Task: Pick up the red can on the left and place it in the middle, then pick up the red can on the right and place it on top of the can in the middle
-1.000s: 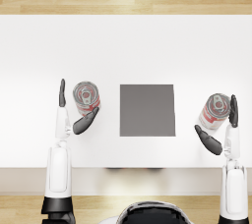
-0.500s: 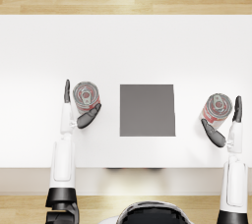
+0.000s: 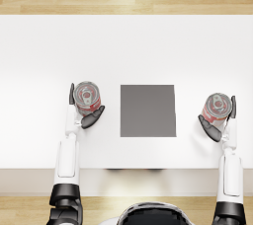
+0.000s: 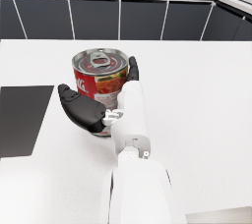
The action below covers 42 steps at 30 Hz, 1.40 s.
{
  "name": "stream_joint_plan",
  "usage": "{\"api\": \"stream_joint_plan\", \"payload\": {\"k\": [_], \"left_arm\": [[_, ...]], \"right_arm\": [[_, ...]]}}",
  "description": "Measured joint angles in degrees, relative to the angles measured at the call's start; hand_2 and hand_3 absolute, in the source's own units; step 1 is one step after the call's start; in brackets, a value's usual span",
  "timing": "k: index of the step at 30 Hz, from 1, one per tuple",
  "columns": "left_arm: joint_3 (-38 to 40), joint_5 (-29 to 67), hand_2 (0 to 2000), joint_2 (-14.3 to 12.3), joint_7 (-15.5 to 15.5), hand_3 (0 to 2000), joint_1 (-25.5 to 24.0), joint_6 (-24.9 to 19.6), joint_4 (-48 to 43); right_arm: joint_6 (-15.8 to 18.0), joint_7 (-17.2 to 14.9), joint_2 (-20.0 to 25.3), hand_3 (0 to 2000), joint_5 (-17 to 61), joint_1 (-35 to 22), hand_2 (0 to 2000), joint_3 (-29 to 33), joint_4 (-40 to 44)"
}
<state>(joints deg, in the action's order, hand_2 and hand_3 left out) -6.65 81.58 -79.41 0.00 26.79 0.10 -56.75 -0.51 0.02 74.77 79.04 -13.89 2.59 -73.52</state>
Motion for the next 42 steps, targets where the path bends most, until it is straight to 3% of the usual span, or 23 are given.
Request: {"api": "stream_joint_plan", "payload": {"k": [11,12,13,14,16,17,26,36,37,40,42], "left_arm": [[0.7,0.0,0,-1.5,0.0,0,3.1,-0.1,6.2],[0.8,0.0,0,-1.6,0.0,0,3.4,-0.3,6.7],[0.9,0.0,1361,-1.7,0.0,327,3.6,-0.4,7.0],[1.2,0.0,2000,-1.8,0.0,653,3.8,-1.2,7.4],[1.8,0.0,2000,-2.0,0.0,1307,3.8,-1.8,6.9],[1.9,0.0,2000,-2.0,0.0,1520,3.4,-1.5,5.7],[-6.5,0.0,2000,-2.5,-0.3,1520,0.4,-1.7,-11.4],[-19.2,0.0,2000,-4.9,-1.2,1520,1.8,-1.6,-8.6],[-19.9,0.0,2000,-5.4,-2.7,1520,2.2,-1.7,-7.4],[-21.6,0.0,2000,-6.8,-11.2,1520,3.6,0.8,-3.3],[-22.3,0.0,2000,-7.7,-13.8,1520,4.7,1.6,0.2]], "right_arm": [[0.2,0.0,1.2,0,0.0,-2.7,0,-1.1,7.5],[0.3,0.0,1.3,327,0.0,-3.0,1361,-1.1,7.9],[0.8,0.0,1.4,653,0.0,-3.0,2000,-1.1,8.0],[2.1,-0.1,1.5,980,0.0,-3.0,2000,-1.0,7.8],[2.8,0.0,1.7,1520,0.0,-2.8,2000,-0.8,6.8],[3.0,0.2,1.8,1520,0.0,-2.6,2000,-0.7,5.9],[4.0,0.4,2.7,1520,0.0,-1.8,2000,-1.8,-6.8],[3.4,0.5,3.8,1520,0.0,-3.6,2000,-4.7,-17.3],[3.5,0.5,3.9,1520,0.0,-3.7,2000,-5.0,-17.7],[4.8,0.5,4.2,1520,0.0,-3.8,2000,-5.9,-18.7],[4.6,0.4,4.4,1520,0.0,-4.0,2000,-6.4,-19.6]]}}
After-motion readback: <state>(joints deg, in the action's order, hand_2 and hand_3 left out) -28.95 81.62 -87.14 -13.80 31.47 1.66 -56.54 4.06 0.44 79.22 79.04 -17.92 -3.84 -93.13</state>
